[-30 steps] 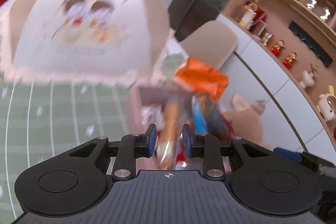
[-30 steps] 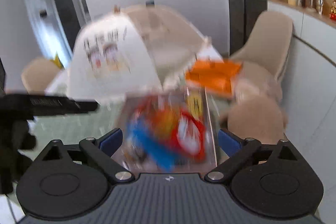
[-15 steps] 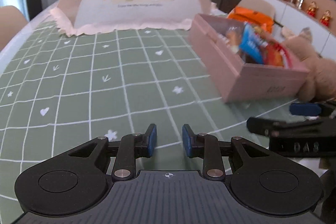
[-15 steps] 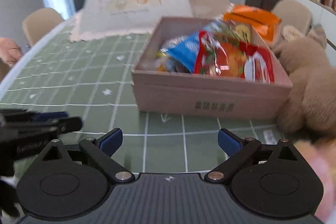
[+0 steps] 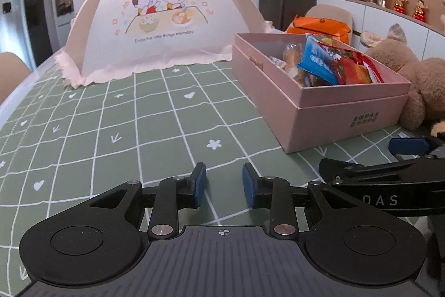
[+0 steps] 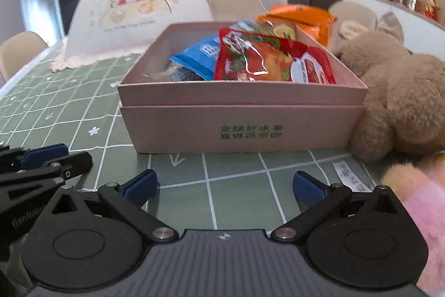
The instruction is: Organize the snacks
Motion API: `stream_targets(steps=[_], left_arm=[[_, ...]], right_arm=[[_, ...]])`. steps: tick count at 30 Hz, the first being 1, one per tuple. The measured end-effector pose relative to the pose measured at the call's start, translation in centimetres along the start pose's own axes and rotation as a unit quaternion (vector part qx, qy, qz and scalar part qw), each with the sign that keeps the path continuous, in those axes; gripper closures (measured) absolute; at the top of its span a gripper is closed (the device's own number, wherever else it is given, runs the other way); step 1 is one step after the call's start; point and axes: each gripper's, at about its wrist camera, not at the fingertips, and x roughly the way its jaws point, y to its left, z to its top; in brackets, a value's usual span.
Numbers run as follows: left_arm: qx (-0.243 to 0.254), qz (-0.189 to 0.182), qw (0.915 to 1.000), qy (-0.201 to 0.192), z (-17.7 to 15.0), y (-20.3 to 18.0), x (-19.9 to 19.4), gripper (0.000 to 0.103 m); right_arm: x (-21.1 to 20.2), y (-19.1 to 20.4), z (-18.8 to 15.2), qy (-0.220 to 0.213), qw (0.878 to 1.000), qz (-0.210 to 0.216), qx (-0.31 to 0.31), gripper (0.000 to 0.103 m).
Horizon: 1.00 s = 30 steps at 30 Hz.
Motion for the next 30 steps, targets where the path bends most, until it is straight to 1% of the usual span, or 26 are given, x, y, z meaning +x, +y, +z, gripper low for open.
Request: stream_targets(steps=[5,30], left_arm=[[0.007,-0.001,1.0,-0.001,-0.05,-0.11,-0.01,0.07],[0.002,-0.004,1.0,-0.001,-0.07,-0.08,0.0,0.071]], right_arm=[[0.14,0.02,0.27,0.0,1.0,-0.004,0.003,0.0],[0.15,0.03,0.28,0.0,1.0,-0.004,0.003,0.0]])
